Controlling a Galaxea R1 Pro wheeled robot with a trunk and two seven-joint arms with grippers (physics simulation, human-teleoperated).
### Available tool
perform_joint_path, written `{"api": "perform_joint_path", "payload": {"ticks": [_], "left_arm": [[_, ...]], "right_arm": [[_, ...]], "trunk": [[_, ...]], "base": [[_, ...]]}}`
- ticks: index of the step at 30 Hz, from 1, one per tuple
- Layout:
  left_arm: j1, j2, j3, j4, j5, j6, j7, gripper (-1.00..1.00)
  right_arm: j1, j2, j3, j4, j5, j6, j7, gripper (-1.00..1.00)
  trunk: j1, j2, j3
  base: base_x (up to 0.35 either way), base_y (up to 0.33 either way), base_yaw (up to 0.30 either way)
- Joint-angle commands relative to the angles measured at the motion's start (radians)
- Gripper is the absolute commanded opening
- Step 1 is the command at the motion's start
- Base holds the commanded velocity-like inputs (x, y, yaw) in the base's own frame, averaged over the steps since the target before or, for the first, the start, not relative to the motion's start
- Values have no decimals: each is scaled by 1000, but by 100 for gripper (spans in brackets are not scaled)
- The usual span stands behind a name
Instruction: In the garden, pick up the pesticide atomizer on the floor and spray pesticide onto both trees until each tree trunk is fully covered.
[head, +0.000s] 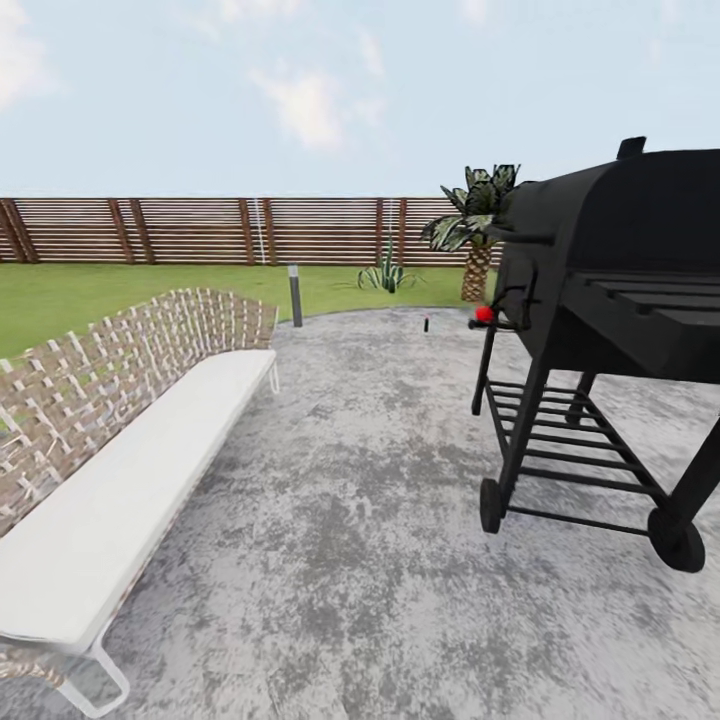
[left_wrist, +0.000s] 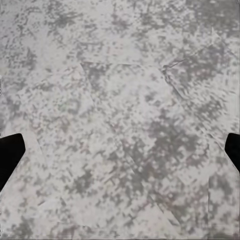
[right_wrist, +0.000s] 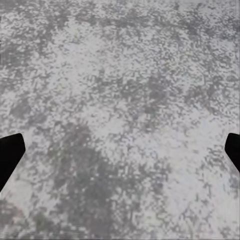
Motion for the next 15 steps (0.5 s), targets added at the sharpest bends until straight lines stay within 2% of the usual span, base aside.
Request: {"api": "perform_joint_path", "payload": {"ticks": [1,15], "left_arm": [[0,0,0,0,0,0,0,100],[0,-3,-2,-5,-3,0,3,100]], "right_arm": [[0,0,0,0,0,0,0,100],[0,-3,-6,5,-2,-5,-2,100]], "trunk": [[0,0,0],[0,0,0]], "base": [[337,70,-1],[338,7,0]]}}
